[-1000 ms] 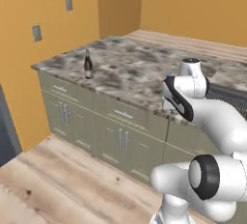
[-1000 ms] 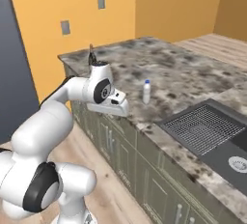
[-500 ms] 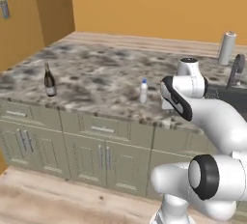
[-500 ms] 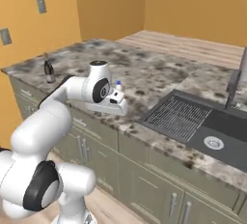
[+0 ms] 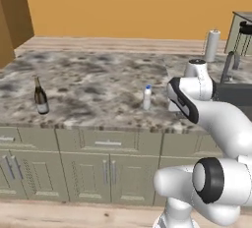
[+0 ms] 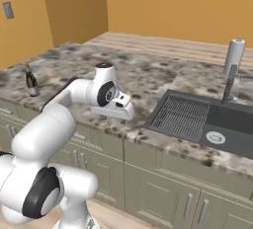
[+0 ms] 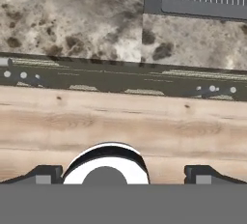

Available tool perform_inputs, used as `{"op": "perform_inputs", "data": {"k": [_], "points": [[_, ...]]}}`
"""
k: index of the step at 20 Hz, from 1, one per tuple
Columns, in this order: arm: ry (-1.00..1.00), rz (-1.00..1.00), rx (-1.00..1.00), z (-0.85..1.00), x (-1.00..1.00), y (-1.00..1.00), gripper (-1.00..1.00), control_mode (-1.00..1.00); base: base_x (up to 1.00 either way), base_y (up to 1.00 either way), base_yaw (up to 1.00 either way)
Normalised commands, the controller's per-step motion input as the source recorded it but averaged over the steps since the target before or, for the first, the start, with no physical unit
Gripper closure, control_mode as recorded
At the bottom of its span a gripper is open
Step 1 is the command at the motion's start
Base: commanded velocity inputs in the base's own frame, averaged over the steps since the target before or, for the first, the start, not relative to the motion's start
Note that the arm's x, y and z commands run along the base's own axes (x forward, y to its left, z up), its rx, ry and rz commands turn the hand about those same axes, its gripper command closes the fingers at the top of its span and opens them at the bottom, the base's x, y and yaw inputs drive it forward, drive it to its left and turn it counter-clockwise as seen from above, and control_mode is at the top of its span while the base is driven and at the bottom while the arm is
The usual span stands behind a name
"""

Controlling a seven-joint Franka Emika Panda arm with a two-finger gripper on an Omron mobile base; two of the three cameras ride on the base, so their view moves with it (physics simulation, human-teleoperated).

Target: Place the drinks on the dining counter in a tight cluster.

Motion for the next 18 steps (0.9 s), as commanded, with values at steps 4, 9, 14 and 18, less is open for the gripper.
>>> {"op": "perform_inputs", "data": {"k": [4,9,14,18], "points": [[0.0,0.0,0.0,0.0,0.0,0.0,-1.0,1.0,0.33,0.61,-0.31],[0.0,0.0,0.0,0.0,0.0,0.0,-1.0,1.0,0.38,0.46,-0.25],[0.0,0.0,0.0,0.0,0.0,0.0,-1.0,1.0,0.29,0.22,-0.08],[0.0,0.0,0.0,0.0,0.0,0.0,-1.0,1.0,0.23,0.1,0.0]]}}
